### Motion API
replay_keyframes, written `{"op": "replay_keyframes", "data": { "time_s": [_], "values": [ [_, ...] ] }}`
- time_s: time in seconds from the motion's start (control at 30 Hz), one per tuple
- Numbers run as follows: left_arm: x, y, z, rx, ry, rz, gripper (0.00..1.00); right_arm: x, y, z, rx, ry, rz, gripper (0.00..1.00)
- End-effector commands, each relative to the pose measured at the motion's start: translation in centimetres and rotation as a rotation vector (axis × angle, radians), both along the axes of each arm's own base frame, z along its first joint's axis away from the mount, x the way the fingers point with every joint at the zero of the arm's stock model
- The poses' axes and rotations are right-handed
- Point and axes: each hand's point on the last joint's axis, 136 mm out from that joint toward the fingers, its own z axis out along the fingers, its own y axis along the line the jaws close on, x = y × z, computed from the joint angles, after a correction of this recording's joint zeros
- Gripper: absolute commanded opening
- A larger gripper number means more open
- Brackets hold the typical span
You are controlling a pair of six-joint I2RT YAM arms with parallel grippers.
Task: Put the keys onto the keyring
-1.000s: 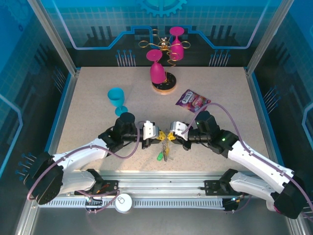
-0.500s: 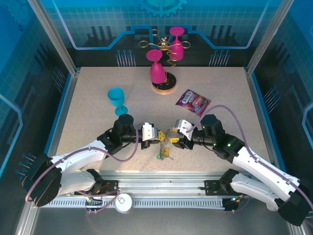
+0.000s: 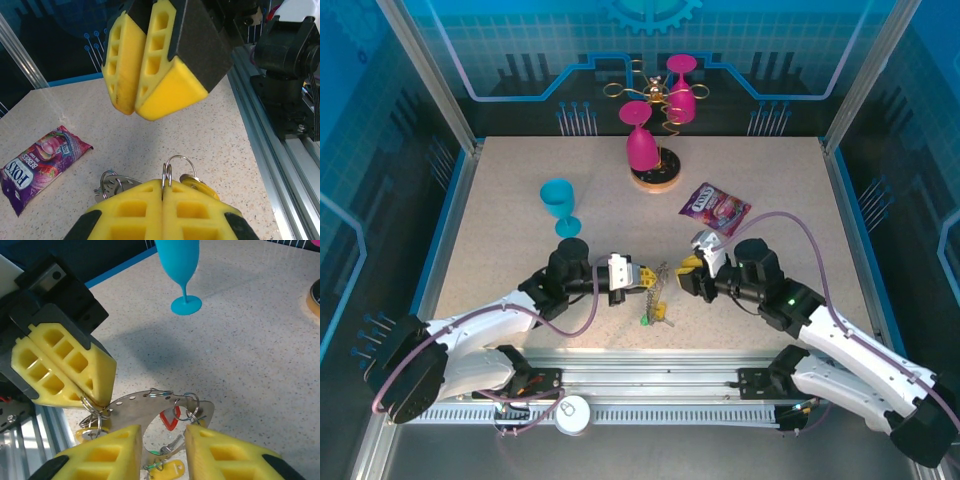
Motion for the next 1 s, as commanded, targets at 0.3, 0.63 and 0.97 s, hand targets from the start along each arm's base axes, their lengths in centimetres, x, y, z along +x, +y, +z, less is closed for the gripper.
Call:
{"op": "replay_keyframes", "data": {
  "time_s": [0.3,0.63,0.97],
  "values": [
    [-0.9,-0.2,2.5,-0.076,-0.077,-0.044,0.0,-2.7,2.3,1.0,0.114,0.041,0.205,0.41],
    [-0.9,-0.2,2.5,-0.078,-0.075,-0.045,0.0,-2.3,3.7,1.0,0.186,0.153,0.217,0.34],
    [-0.8,-0.1,2.7,-0.083,-0.082,-0.037,0.0,-2.0,3.2,0.3,0.191,0.2,0.187,0.05]
  ]
}}
